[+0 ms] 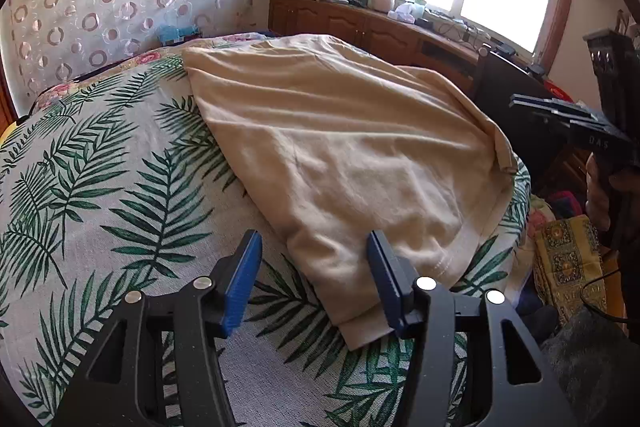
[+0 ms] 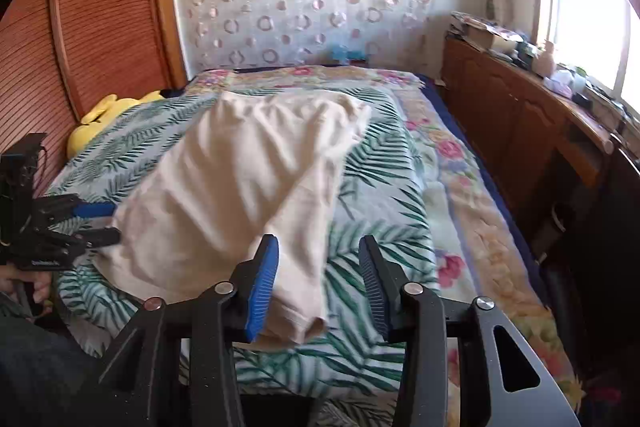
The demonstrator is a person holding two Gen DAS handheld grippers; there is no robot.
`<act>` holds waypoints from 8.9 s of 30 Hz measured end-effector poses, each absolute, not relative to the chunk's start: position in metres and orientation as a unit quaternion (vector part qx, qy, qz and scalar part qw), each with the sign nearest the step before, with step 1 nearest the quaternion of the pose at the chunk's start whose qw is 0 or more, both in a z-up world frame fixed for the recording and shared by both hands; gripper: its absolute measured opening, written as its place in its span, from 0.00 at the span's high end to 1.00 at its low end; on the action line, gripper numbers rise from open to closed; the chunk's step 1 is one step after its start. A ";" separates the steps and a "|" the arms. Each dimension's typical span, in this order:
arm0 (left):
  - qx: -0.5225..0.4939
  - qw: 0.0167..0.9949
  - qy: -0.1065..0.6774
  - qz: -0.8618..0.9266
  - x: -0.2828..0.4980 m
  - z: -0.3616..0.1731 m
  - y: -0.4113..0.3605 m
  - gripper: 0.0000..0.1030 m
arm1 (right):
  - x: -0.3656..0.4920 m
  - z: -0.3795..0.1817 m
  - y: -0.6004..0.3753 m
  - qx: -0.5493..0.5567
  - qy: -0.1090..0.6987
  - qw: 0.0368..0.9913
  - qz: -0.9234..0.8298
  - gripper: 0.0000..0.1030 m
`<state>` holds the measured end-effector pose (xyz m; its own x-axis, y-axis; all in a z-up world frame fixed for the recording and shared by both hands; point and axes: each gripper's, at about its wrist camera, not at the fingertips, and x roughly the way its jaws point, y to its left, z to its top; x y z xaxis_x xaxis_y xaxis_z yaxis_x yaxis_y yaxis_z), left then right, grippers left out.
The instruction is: Fold small clothes
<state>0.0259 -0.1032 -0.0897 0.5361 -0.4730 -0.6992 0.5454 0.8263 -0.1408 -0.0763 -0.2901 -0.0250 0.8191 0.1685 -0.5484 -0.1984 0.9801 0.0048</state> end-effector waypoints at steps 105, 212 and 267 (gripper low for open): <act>0.030 0.875 0.411 -0.255 0.273 -0.065 -0.085 0.22 | 0.201 0.008 -0.306 -0.045 0.346 0.926 0.143 0.52; -0.067 0.962 0.263 0.030 0.117 -0.035 0.148 0.17 | 0.221 0.042 -0.033 -0.123 0.248 0.894 0.352 0.61; -0.005 0.978 0.203 -0.052 0.047 0.050 -0.021 0.17 | -0.058 0.049 -0.147 -0.003 0.144 0.980 0.140 0.19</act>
